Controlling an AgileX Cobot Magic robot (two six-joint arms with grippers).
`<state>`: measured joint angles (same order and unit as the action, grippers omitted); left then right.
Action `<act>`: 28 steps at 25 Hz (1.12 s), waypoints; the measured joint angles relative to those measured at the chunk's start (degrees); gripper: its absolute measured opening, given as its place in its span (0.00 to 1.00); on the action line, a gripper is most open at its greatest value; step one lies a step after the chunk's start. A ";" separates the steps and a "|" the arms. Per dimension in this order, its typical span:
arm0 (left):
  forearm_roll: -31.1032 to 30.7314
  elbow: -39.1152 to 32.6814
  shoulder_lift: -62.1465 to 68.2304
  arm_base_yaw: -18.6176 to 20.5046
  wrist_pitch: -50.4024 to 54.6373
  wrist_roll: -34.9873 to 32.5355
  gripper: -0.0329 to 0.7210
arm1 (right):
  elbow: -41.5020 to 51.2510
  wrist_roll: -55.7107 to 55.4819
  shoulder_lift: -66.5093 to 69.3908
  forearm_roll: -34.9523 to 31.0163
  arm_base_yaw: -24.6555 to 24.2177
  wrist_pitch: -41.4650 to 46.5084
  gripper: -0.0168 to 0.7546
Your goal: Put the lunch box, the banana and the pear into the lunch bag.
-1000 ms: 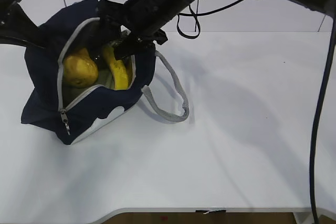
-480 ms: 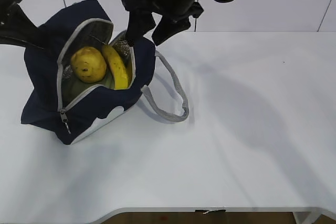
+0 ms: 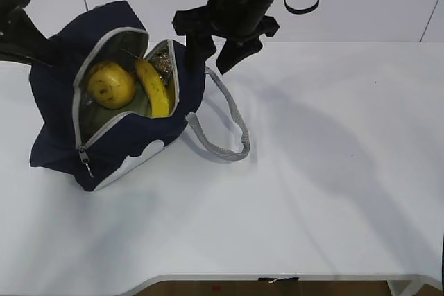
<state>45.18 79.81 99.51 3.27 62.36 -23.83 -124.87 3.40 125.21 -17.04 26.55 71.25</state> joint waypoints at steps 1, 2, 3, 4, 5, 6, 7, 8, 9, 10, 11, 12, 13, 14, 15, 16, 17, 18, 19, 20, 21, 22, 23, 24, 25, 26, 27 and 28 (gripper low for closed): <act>-0.42 0.00 0.00 0.00 0.07 0.00 0.06 | 0.69 0.00 0.24 0.00 0.00 0.00 0.64; -0.76 0.00 0.00 0.00 0.07 0.00 0.06 | 1.07 0.00 0.47 0.00 0.00 0.00 0.63; -0.92 0.00 0.00 0.00 0.07 0.00 0.06 | 1.62 0.00 0.57 0.00 0.00 0.00 0.62; -1.04 0.00 0.00 0.00 0.07 0.00 0.06 | 2.21 0.00 0.70 0.00 0.00 0.00 0.61; -1.04 0.00 0.00 0.00 0.07 0.00 0.06 | 2.39 0.00 0.79 0.00 0.00 0.00 0.60; -1.04 0.00 0.00 0.00 0.07 0.00 0.06 | 2.66 0.00 0.93 0.00 0.00 0.00 0.59; -1.04 0.00 0.00 0.00 0.07 0.00 0.06 | 2.71 0.00 1.05 0.00 0.00 0.00 0.59; -1.14 0.00 0.00 0.00 0.07 0.00 0.06 | 2.71 0.00 1.20 0.00 0.00 0.00 0.59; -1.14 0.00 0.00 0.00 0.07 0.00 0.06 | 2.71 0.00 1.56 0.00 0.00 0.00 0.59; -1.14 0.00 0.00 0.00 0.07 0.00 0.06 | 2.71 0.00 2.01 -0.39 0.00 0.00 0.59; -1.14 0.00 0.00 0.00 0.07 0.00 0.06 | 2.71 0.00 2.64 -1.03 0.00 0.00 0.59; -1.14 0.00 0.00 0.00 0.07 0.00 0.06 | 2.71 0.00 3.05 -1.75 0.00 0.00 0.59; -1.14 0.00 0.00 0.00 0.07 0.00 0.06 | 2.81 0.00 3.75 -2.74 0.00 0.00 0.59; -1.27 0.00 0.00 0.00 0.07 0.00 0.06 | 2.81 -0.03 4.00 -3.27 0.00 0.00 0.59; -1.49 0.00 0.00 0.00 0.07 0.00 0.06 | 2.81 -0.12 4.43 -3.56 0.00 -0.11 0.59; -1.71 0.00 0.00 0.00 0.07 0.00 0.06 | 2.81 -0.12 4.76 -3.70 0.00 -0.11 0.59; -2.03 0.00 0.00 0.00 0.07 0.00 0.06 | 2.81 -0.12 5.18 -3.70 0.00 -0.11 0.59; -2.17 0.00 0.00 0.00 0.07 0.00 0.06 | 2.81 -0.12 5.48 -3.78 0.00 -0.21 0.59; -2.43 0.00 0.00 0.00 0.07 0.00 0.06 | 2.81 -0.12 5.78 -3.78 0.00 -0.19 0.59; -2.57 0.00 0.00 0.00 0.07 0.00 0.06 | 2.81 -0.12 6.06 -3.78 0.00 -0.19 0.58; -2.57 0.00 0.00 0.00 0.07 0.00 0.06 | 2.81 -0.12 6.17 -3.82 0.00 -0.19 0.57; -2.75 0.00 0.00 0.00 0.07 0.00 0.06 | 2.81 -0.12 6.31 -3.91 0.00 -0.19 0.55; -2.70 0.00 0.00 0.00 0.07 0.00 0.06 | 2.81 -0.12 6.35 -3.91 0.00 -0.19 0.52; -2.70 0.00 0.00 0.00 0.07 0.00 0.06 | 2.81 -0.12 6.44 -3.91 0.00 -0.19 0.46; -2.70 0.00 0.00 0.00 0.07 0.00 0.06 | 2.81 -0.12 6.44 -4.03 0.00 -0.19 0.40; -2.70 0.00 0.00 0.00 0.07 0.00 0.06 | 2.81 -0.12 6.44 -4.03 0.00 -0.19 0.33; -2.70 0.00 0.00 0.00 0.07 0.00 0.06 | 2.81 -0.12 6.44 -4.03 0.00 -0.19 0.26; -2.78 0.00 0.00 0.00 0.07 0.00 0.06 | 2.81 0.01 6.44 -4.03 0.00 -0.19 0.18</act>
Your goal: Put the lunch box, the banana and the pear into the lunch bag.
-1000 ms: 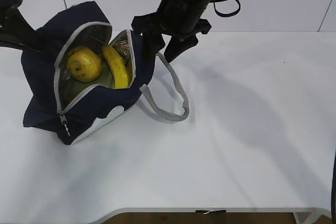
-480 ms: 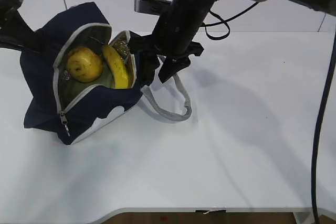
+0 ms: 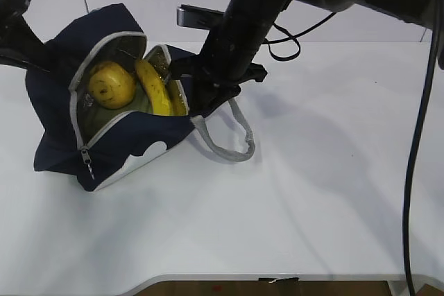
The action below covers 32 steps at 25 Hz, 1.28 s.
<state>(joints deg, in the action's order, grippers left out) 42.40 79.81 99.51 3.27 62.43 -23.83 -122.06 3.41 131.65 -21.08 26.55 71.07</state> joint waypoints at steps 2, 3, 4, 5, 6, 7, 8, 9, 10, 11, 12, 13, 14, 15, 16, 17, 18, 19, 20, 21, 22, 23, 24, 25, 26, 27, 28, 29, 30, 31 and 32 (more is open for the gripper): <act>0.00 0.00 0.00 0.00 0.00 0.00 0.06 | 0.00 0.68 0.00 0.00 0.00 0.00 0.07; 0.00 0.00 0.00 0.00 0.27 0.00 0.06 | 0.00 0.95 0.00 0.17 0.00 0.00 0.05; 0.00 0.00 0.00 0.00 0.62 0.00 0.06 | -0.27 1.33 0.00 0.49 0.00 0.00 0.04; 0.00 0.00 0.00 0.00 1.19 0.00 0.06 | -0.82 1.48 0.14 1.16 0.00 0.00 0.04; 0.11 0.00 0.00 0.00 1.61 0.00 0.06 | -1.38 1.65 0.14 1.92 0.00 0.12 0.04; 0.40 0.00 0.00 0.00 2.02 0.00 0.06 | -2.06 1.67 0.14 2.87 0.00 0.20 0.04; 1.02 0.00 0.00 0.00 2.27 0.00 0.06 | -2.70 1.77 0.14 3.69 0.00 0.20 0.04; 1.67 0.00 0.00 0.00 2.40 0.00 0.06 | -3.12 1.77 0.01 4.78 0.00 0.20 0.04; 2.65 0.00 0.00 0.00 2.69 0.00 0.06 | -3.22 1.77 -0.13 5.61 0.00 0.20 0.04; 3.81 0.00 0.00 0.00 3.11 0.00 0.06 | -3.22 1.89 -0.60 6.54 0.00 0.20 0.04; 4.77 0.00 0.00 0.00 3.25 0.00 0.06 | -3.22 1.89 -1.24 7.55 0.00 0.23 0.04; 6.11 0.00 0.00 0.00 3.36 0.00 0.06 | -3.22 1.89 -2.03 8.62 0.10 0.34 0.04; 7.35 0.00 0.00 0.00 3.35 0.00 0.06 | -3.22 1.97 -2.77 9.54 0.10 0.60 0.03; 8.54 0.00 0.00 0.00 3.35 0.00 0.06 | -2.99 1.97 -3.88 10.75 0.10 0.58 0.03; 9.44 0.00 0.00 0.00 3.35 0.00 0.06 | -2.50 1.97 -5.15 12.05 0.10 0.68 0.03; 10.24 0.00 0.00 0.00 3.35 0.00 0.06 | -1.80 1.97 -6.27 13.23 0.10 0.61 0.03; 10.90 0.00 0.00 0.00 3.35 0.00 0.06 | -0.74 1.97 -7.66 14.25 0.10 0.61 0.03; 11.43 0.00 0.00 0.00 3.35 0.00 0.06 | 0.44 1.97 -8.82 15.46 0.10 0.61 0.03; 12.04 0.00 0.00 0.00 3.35 -0.11 0.06 | 1.65 1.97 -10.37 16.76 0.10 0.71 0.03; 12.59 0.00 0.00 0.00 3.35 -0.11 0.06 | 2.78 1.97 -11.42 17.50 0.10 0.74 0.03; 13.01 0.00 0.00 -0.43 3.35 -0.11 0.06 | 3.79 1.97 -12.61 18.33 0.10 0.83 0.03; 13.16 0.00 0.00 -1.11 3.23 -0.11 0.06 | 4.48 1.97 -13.69 19.03 0.10 0.83 0.03; 13.29 0.00 0.00 -2.03 3.08 -0.11 0.06 | 5.13 1.97 -14.64 19.63 0.10 0.94 0.03; 13.29 0.00 0.00 -3.11 2.95 -0.11 0.06 | 5.58 1.97 -15.34 20.34 0.10 1.03 0.03; 13.29 0.00 0.00 -4.97 2.71 -0.11 0.06 | 6.00 1.97 -16.16 21.45 0.10 1.19 0.03; 13.29 0.00 0.12 -6.44 2.03 -0.11 0.06 | 6.26 1.97 -16.93 22.50 0.10 1.46 0.03; 13.29 0.00 0.22 -8.21 0.88 -0.11 0.06 | 6.64 1.97 -17.49 23.38 0.10 1.47 0.03; 13.29 0.00 0.22 -9.63 -0.72 -0.11 0.06 | 7.17 1.85 -18.16 24.53 0.10 1.58 0.03; 13.29 0.00 0.22 -11.20 -2.14 -0.11 0.06 | 7.72 1.73 -18.84 25.43 0.10 1.58 0.03; 13.37 0.00 0.22 -12.65 -3.89 -0.11 0.06 | 8.75 1.73 -19.73 26.50 0.10 1.67 0.03; 13.52 0.00 0.22 -13.78 -5.52 -0.11 0.06 | 10.05 1.73 -20.36 27.42 0.10 1.67 0.03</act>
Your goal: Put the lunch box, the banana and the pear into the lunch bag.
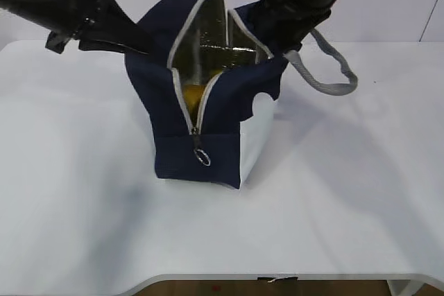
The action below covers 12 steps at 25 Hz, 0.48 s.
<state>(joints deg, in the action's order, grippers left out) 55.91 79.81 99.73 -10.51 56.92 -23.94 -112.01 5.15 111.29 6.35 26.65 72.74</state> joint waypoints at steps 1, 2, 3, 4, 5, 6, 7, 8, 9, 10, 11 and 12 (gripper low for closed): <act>0.03 0.00 0.00 -1.23 -1.27 0.00 0.06 | 1.32 0.00 -0.66 0.85 -0.11 0.00 0.03; 0.27 0.00 0.07 -2.31 -2.61 0.00 0.06 | 2.33 0.00 -1.11 1.36 -0.25 0.00 0.03; 0.42 0.00 0.07 -3.20 -3.64 0.00 0.06 | 3.23 0.00 -1.39 1.83 -0.49 0.00 0.03; 0.45 0.00 0.25 -3.80 -4.26 0.00 0.06 | 4.08 0.00 -1.66 2.15 -0.77 0.00 0.03; 0.55 0.00 0.57 -4.36 -4.80 0.00 0.06 | 4.66 -0.08 -1.67 2.50 -1.01 -0.11 0.03; 0.68 0.00 0.97 -4.92 -5.13 0.00 0.06 | 4.97 -0.08 -1.67 2.97 -1.31 -0.11 0.03; 0.80 0.00 1.59 -5.14 -5.12 0.00 0.06 | 5.23 -0.08 -1.67 3.26 -1.53 -0.11 0.03; 0.93 0.00 2.32 -5.42 -5.12 0.00 0.06 | 5.23 -0.08 -1.67 3.96 -1.61 -0.11 0.03; 1.06 0.00 2.97 -5.61 -5.12 0.00 0.06 | 5.23 -0.37 -1.67 4.38 -1.75 -0.21 0.03; 1.06 0.00 3.62 -5.73 -5.12 0.00 0.06 | 5.23 -0.74 -1.56 4.77 -1.75 -0.21 0.03; 1.15 0.00 3.99 -5.86 -5.12 0.00 0.06 | 5.23 -0.98 -1.45 4.89 -1.75 -0.21 0.03; 1.15 0.00 4.13 -6.00 -5.12 0.00 0.06 | 5.23 -1.10 -1.31 5.01 -1.75 -0.33 0.03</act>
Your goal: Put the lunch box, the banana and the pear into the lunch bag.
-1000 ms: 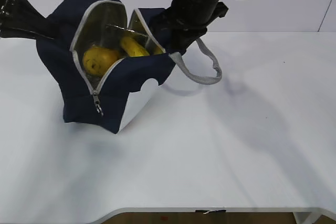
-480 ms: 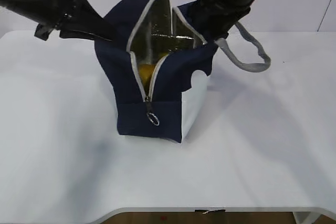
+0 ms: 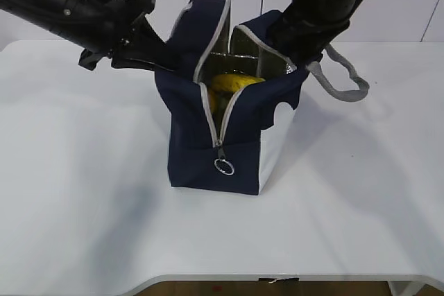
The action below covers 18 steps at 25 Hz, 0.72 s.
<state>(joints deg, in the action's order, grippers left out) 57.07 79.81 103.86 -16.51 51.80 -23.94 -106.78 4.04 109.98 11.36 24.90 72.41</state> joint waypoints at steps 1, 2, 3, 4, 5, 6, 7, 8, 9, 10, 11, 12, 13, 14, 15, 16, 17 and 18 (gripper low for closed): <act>0.38 0.00 0.00 -0.10 0.10 0.00 0.06 | 0.00 -0.24 0.08 0.00 0.00 0.00 0.03; 0.66 0.00 0.00 -0.13 0.21 0.00 0.06 | 0.00 -0.67 0.08 -0.12 0.00 0.00 0.03; 0.64 0.00 0.00 -0.13 0.25 0.00 0.06 | 0.00 -1.27 0.08 -0.50 0.00 0.00 0.03; 0.64 0.00 0.09 -0.13 0.35 0.00 0.06 | 0.00 -1.91 0.08 -0.73 0.00 -0.08 0.03; 0.64 0.00 0.09 -0.13 0.47 0.00 0.06 | 0.00 -2.57 0.08 -0.86 -0.03 -0.08 0.04; 0.64 0.00 0.09 -0.13 0.58 0.00 0.06 | 0.00 -3.15 0.08 -1.24 -0.03 -0.08 0.04; 0.64 0.00 0.09 -0.13 0.70 0.00 0.06 | 0.00 -3.37 0.08 -1.69 -0.03 -0.08 0.05; 0.64 0.00 0.09 -0.13 0.70 0.00 0.06 | 0.00 -3.51 0.08 -2.16 -0.03 -0.08 0.06; 0.64 0.00 0.09 -0.13 0.81 0.00 0.06 | 0.00 -3.62 0.08 -2.57 -0.12 -0.12 0.08; 0.64 0.00 0.09 -0.13 0.81 0.00 0.08 | 0.00 -4.04 0.08 -3.16 -0.12 -0.36 0.11; 0.64 0.00 0.09 -0.13 0.81 0.00 0.10 | 0.00 -4.04 0.08 -3.45 -0.12 -0.63 0.15; 0.64 0.00 0.09 -0.13 0.81 0.00 0.14 | 0.00 -4.04 0.08 -3.62 -0.12 -0.82 0.20; 0.64 0.00 0.09 -0.13 1.04 0.00 0.19 | 0.00 -4.04 0.08 -3.93 -0.12 -0.89 0.26; 0.64 0.00 0.09 -0.13 1.32 0.00 0.23 | -0.11 -4.35 0.08 -4.02 -0.12 -0.89 0.33; 0.64 0.00 0.09 -0.13 1.76 0.00 0.28 | -0.38 -4.35 0.08 -4.17 -0.12 -0.89 0.39; 0.64 0.00 0.09 -0.13 2.02 -0.08 0.33 | -0.67 -4.35 0.08 -4.30 -0.12 -0.89 0.47; 0.64 0.00 0.09 -0.13 2.40 -0.08 0.38 | -1.36 -4.35 0.08 -4.66 -0.12 -0.89 0.53; 0.64 0.00 0.09 -0.13 2.94 -0.08 0.42 | -1.84 -4.42 0.08 -4.82 -0.12 -0.89 0.58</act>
<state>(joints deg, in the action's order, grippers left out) 57.71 79.81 103.95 -16.64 54.74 -24.03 -108.61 -0.38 110.06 6.53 24.78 71.52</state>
